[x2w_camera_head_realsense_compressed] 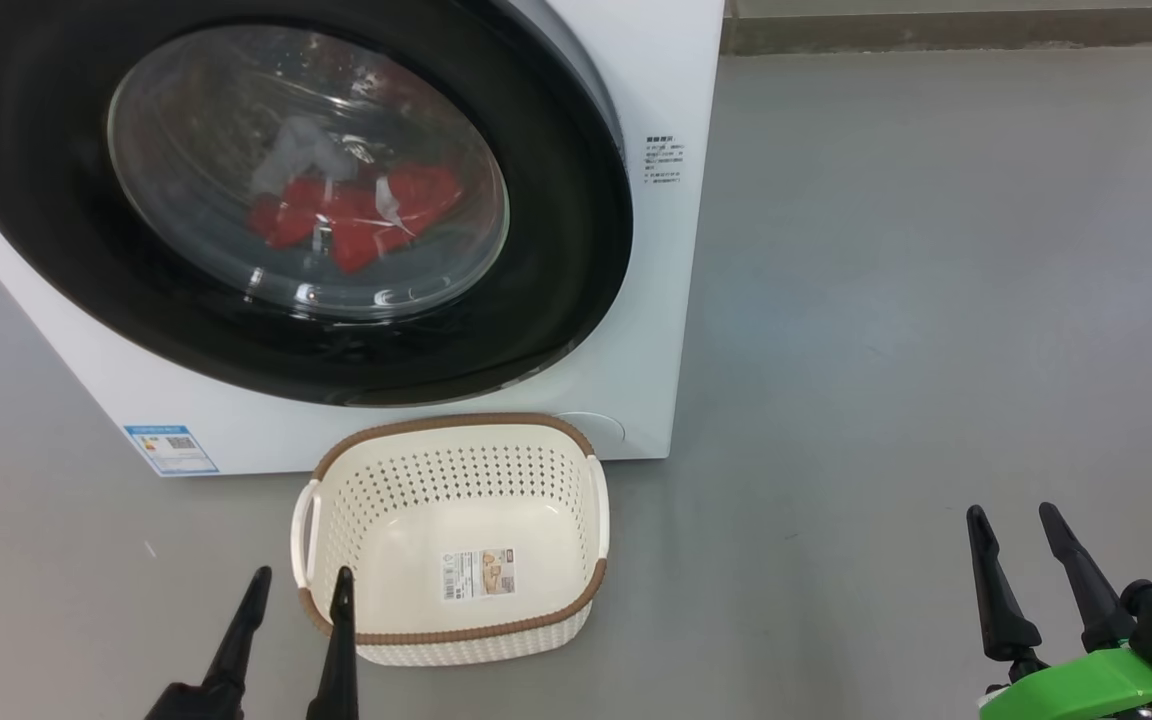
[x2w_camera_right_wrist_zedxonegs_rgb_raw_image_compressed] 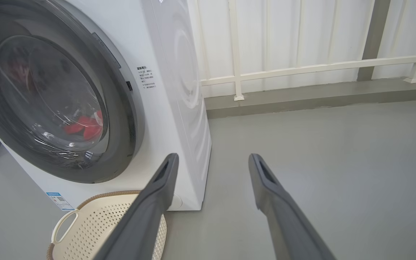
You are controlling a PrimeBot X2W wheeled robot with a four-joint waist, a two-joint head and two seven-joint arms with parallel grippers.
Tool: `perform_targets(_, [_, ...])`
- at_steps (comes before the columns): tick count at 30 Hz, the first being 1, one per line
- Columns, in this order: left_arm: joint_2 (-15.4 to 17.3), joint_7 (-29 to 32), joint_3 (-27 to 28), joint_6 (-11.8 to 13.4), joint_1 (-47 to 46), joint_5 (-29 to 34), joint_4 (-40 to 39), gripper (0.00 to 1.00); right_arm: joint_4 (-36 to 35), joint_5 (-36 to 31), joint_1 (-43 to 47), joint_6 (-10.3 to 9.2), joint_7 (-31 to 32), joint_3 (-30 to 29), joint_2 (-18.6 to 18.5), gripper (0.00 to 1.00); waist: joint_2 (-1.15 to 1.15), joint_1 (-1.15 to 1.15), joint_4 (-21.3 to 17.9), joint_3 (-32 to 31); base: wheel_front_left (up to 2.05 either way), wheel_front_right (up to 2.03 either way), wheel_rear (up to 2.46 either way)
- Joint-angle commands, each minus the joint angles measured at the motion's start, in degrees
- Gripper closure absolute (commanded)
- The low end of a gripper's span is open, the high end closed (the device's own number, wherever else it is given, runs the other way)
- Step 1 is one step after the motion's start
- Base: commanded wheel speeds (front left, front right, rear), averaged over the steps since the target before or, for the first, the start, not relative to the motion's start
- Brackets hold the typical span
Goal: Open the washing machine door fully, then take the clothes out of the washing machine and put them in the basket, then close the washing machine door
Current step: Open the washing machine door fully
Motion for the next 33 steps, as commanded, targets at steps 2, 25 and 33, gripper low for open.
perform_targets(2, [0.5, -0.7, 1.8, -0.1, -0.6, -0.2, -1.5, 0.00, -2.3, 0.1, -0.9, -0.04, -0.5, 1.1, -0.4, 0.42, 0.00, 0.00, 0.1, 0.1, 0.00, 0.00, 0.00])
perform_targets(25, [0.5, -0.7, -2.3, 0.0, -5.5, -1.5, -4.5, 0.00, -6.1, 25.1, -28.5, -0.04, -0.5, 5.5, -1.3, 1.00, 0.00, 0.00, 3.6, 7.9, 0.00, 0.00, 0.00])
perform_targets(33, [0.5, -0.7, -4.6, 0.6, -8.8, -2.5, -5.0, 0.00, -3.5, 32.2, -40.4, -0.04, -0.5, 12.5, -7.9, 1.00, 0.00, 0.00, 6.5, 12.9, 0.00, 0.00, 0.00])
